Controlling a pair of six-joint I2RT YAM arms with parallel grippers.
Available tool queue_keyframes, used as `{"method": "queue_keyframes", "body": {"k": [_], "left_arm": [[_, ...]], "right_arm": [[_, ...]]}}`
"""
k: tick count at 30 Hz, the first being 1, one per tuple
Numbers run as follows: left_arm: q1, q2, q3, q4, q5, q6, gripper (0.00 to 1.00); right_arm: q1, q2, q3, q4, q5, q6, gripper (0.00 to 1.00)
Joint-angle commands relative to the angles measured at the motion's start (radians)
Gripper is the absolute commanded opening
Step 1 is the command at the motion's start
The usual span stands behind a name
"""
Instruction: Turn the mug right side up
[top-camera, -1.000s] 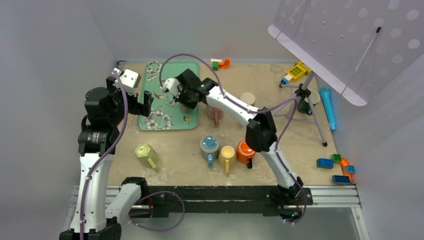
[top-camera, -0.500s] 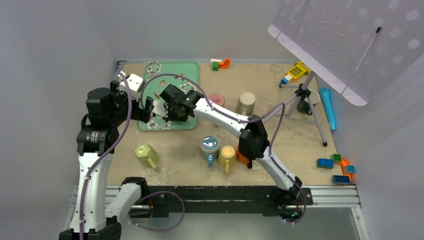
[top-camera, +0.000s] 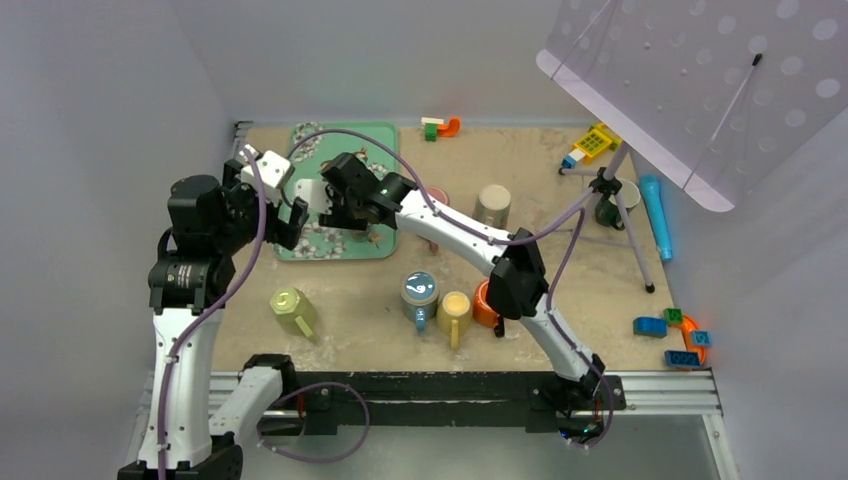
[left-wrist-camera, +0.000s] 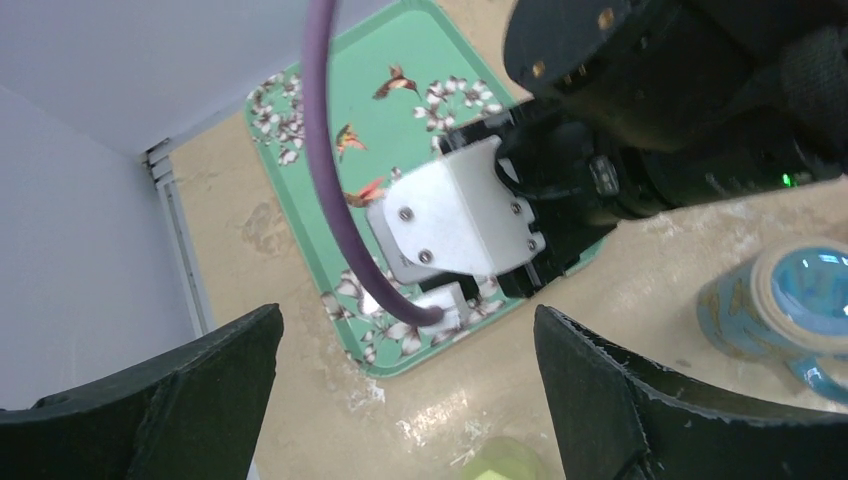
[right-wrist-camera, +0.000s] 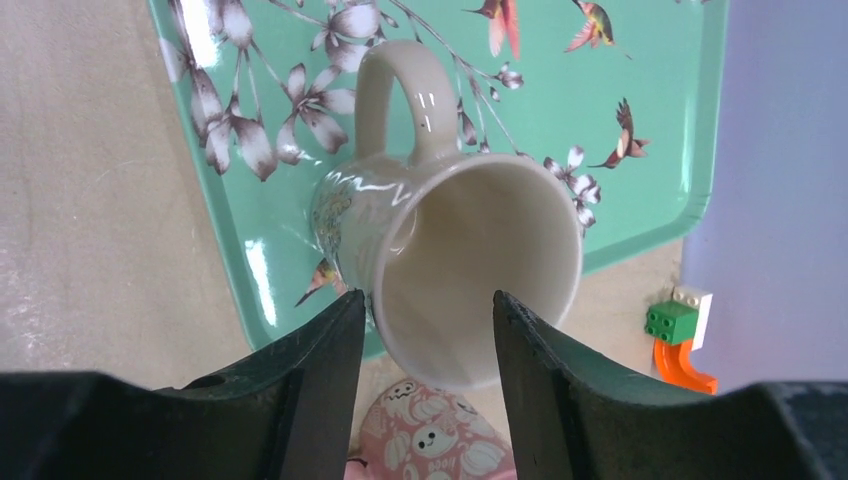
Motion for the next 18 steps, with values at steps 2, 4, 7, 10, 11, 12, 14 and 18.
{"method": "queue_keyframes", "body": {"k": [2,4,7,10,11,12,14,18], "left_arm": [[0.006,-0.008,0.116,-0.279,0.306,0.292,0.92],[0.005,0.003,0.177,-0.484,0.414,0.482,0.88],[-0.039,0.063,0.261,-0.793,0.406,0.733,0.87],[-0.196,0.108,0.163,-0.922,0.261,0.870,0.83],[-0.261,0.102,0.097,-0.906,0.200,0.873,0.82],[-0.324,0.089,0.029,-0.874,0.144,0.880,0.82],[-0.419,0.058,-0.095,-0.826,0.076,0.948,0.82],[-0.467,0.030,-0.256,-0.770,0.047,1.144,0.83]], "right_arm": [[-0.001,-0.253,-0.135,0.166,0.021,0.120,0.56],[-0.006,-0.395,-0.296,0.291,0.034,0.176,0.65],[-0.031,-0.591,-0.528,0.406,0.009,0.264,0.76],[-0.079,-0.725,-0.660,0.433,-0.025,0.351,0.76],[-0.099,-0.762,-0.703,0.440,-0.022,0.374,0.76],[-0.127,-0.793,-0.740,0.449,-0.013,0.391,0.76],[-0.170,-0.854,-0.819,0.467,0.001,0.426,0.76],[-0.220,-0.936,-0.953,0.524,-0.017,0.449,0.76]]}}
